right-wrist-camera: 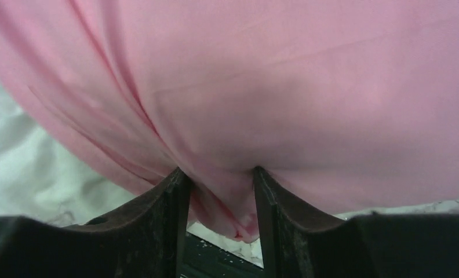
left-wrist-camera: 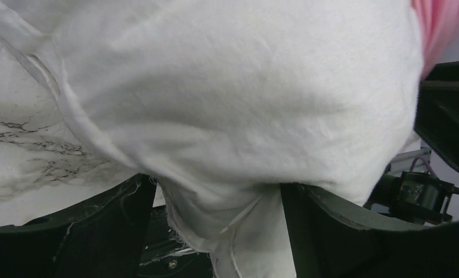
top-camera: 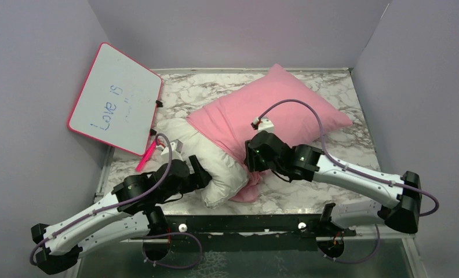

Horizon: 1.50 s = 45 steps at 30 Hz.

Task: Remove the pillowcase from the pillow
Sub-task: Remove the pillow from the pillowcase.

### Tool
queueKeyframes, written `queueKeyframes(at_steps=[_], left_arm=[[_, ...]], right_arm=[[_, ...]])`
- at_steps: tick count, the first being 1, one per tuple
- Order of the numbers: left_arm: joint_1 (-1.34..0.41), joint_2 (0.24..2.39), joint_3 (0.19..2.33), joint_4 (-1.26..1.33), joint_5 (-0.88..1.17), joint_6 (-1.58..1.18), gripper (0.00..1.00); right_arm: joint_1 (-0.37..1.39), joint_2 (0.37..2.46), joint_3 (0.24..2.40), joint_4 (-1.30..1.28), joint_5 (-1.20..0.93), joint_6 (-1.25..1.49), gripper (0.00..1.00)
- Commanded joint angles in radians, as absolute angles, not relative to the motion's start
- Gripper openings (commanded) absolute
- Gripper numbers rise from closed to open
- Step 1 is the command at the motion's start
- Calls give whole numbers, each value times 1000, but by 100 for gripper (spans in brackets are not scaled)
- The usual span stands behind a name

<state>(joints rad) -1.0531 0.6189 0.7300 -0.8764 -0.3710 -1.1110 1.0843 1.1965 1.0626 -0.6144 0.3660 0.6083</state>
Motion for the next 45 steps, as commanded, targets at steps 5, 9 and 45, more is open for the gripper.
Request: queueKeyframes(at_steps=[5, 9, 45], left_arm=[[-1045, 521, 791, -925, -495, -1174, 89], [-1045, 564, 884, -951, -550, -1066, 98], [-517, 830, 604, -490, 53, -748, 2]], right_arm=[[1080, 1294, 1069, -741, 429, 677, 5], [1080, 1239, 969, -686, 319, 746, 1], [1080, 1085, 1173, -593, 217, 485, 60]])
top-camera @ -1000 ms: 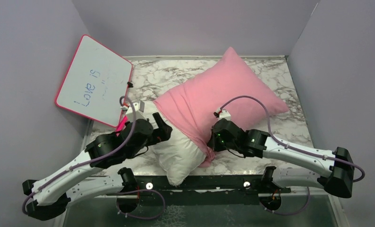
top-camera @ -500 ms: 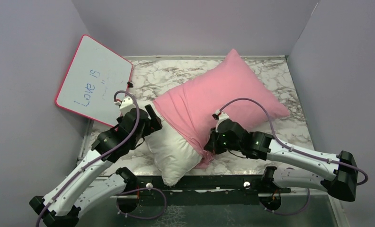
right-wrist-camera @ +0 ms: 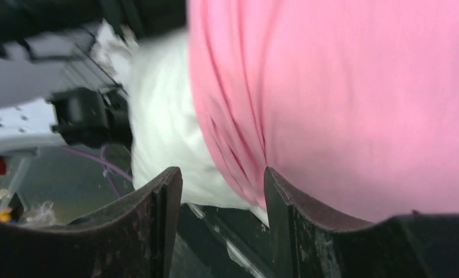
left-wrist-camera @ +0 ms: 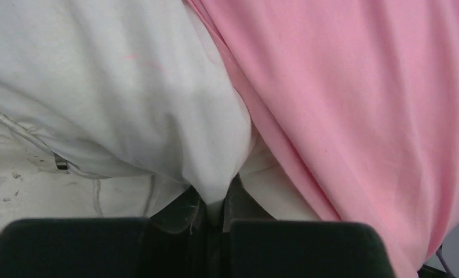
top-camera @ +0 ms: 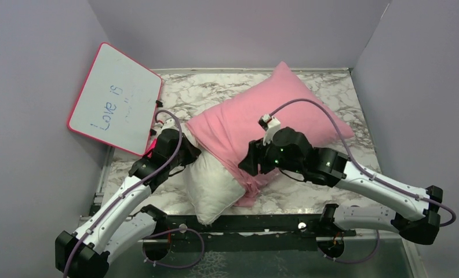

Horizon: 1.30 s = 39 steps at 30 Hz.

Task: Remove the pillowcase from the pillow
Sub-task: Remove the pillow from the pillowcase.

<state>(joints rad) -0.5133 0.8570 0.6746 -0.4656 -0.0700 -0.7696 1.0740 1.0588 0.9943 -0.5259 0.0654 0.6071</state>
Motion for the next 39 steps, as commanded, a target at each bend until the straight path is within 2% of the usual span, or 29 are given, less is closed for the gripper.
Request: queueKeyframes(at_steps=[1, 3, 6, 8, 15, 19, 22, 25, 27, 31, 33, 35, 39], left_arm=[[-517, 819, 594, -490, 57, -750, 0], [-517, 798, 574, -492, 66, -750, 0], [-516, 774, 555, -492, 88, -756, 0], [-517, 762, 547, -494, 100, -759, 0], [-517, 750, 547, -504, 125, -749, 0], [-517, 749, 555, -508, 127, -743, 0], [-517, 750, 562, -517, 120, -725, 0], [-516, 766, 565, -520, 104, -716, 0], [-516, 794, 570, -517, 106, -716, 0], [-515, 854, 598, -500, 76, -676, 0], [-515, 891, 624, -484, 77, -646, 0], [-515, 924, 650, -471, 93, -627, 0], [-515, 946, 657, -454, 134, -601, 0]], right_arm=[[1080, 1104, 1219, -610, 281, 468, 65], [1080, 1155, 1305, -641, 440, 441, 77], [1051, 1274, 1448, -675, 629, 370, 86], [969, 1373, 1545, -692, 636, 322, 87], [669, 1732, 1778, -732, 443, 244, 88], [583, 1836, 1733, -829, 357, 326, 81], [581, 1731, 1446, -754, 312, 397, 74], [582, 1545, 1141, -707, 225, 497, 64], [582, 1411, 962, -737, 188, 592, 61], [583, 1122, 747, -729, 41, 689, 55], [583, 1008, 730, -714, 20, 687, 58], [584, 958, 781, -701, 32, 633, 65], [583, 1019, 1013, -704, 40, 486, 72]])
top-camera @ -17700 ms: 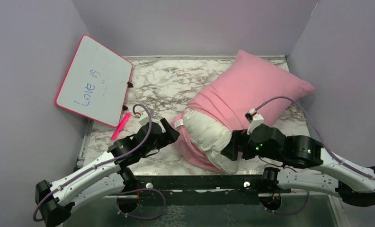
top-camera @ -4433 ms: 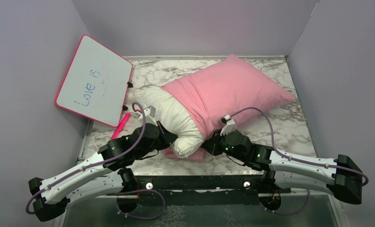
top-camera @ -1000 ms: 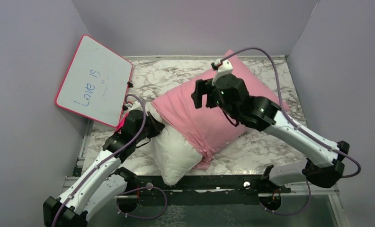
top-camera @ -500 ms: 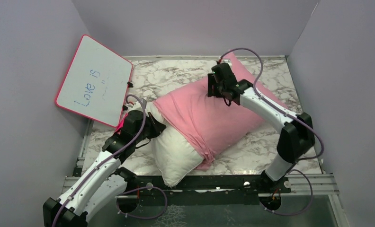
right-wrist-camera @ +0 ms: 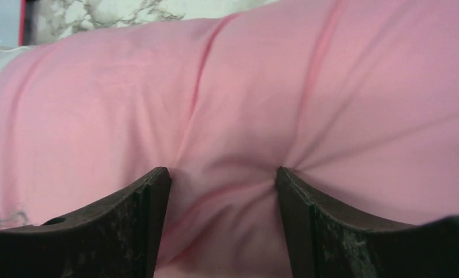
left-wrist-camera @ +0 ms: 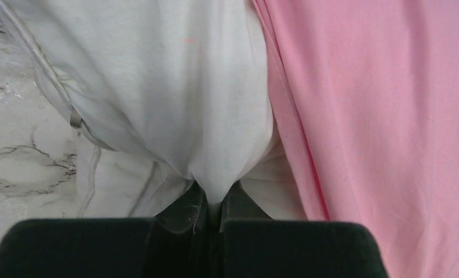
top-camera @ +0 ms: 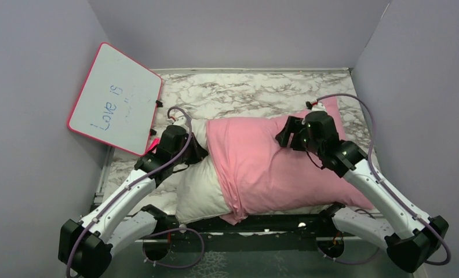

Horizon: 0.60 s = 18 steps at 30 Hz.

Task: Remove the pillowcase from the pillow
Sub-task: Remove the pillow from the pillowcase.

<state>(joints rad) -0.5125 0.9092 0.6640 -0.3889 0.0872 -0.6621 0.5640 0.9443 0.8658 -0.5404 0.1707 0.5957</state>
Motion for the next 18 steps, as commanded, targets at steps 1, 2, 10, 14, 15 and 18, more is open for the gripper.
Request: queueKeyframes(at_steps=[1, 2, 10, 14, 15, 18], left_arm=[[-515, 940, 653, -450, 138, -599, 0], [-515, 932, 647, -447, 141, -597, 0], [-516, 861, 619, -431, 150, -608, 0], [-515, 844, 614, -431, 156, -621, 0], [-515, 841, 612, -431, 158, -623, 0], [-515, 831, 611, -431, 156, -630, 0]], right_arm=[[583, 1051, 1080, -700, 29, 456, 73], [583, 1082, 1137, -685, -4, 428, 73], [583, 1474, 1456, -560, -448, 359, 89], [596, 1659, 1542, -599, -457, 344, 89], [609, 1699, 1564, -625, -433, 323, 89], [615, 1779, 1609, -707, -380, 254, 74]])
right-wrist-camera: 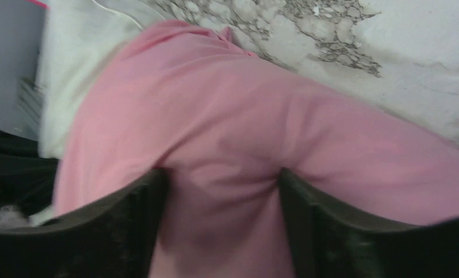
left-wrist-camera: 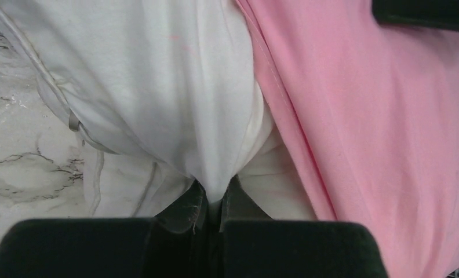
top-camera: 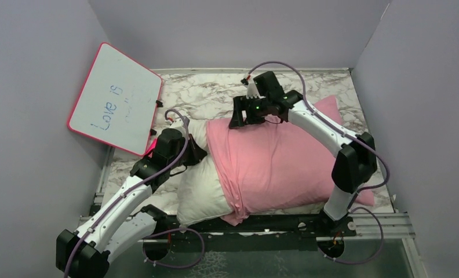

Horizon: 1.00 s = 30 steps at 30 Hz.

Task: Remove the pillowcase from the pillow
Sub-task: Remove the pillow from the pillowcase.

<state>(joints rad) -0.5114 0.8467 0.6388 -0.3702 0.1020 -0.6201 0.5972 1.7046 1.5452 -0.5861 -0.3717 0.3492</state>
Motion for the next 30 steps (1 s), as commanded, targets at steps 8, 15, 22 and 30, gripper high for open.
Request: queueKeyframes(at_steps=[8, 15, 22, 30], left_arm=[[-515, 759, 587, -468, 60, -766, 0], [-515, 711, 592, -564, 9, -803, 0], [-515, 666, 600, -603, -16, -802, 0], [-515, 679, 626, -549, 46, -745, 0]], right_arm=[[606, 1585, 1487, -588, 31, 237, 1], [540, 1601, 1521, -678, 281, 185, 1], [502, 1613, 1578, -730, 329, 174, 1], [504, 1529, 1520, -518, -447, 310, 53]])
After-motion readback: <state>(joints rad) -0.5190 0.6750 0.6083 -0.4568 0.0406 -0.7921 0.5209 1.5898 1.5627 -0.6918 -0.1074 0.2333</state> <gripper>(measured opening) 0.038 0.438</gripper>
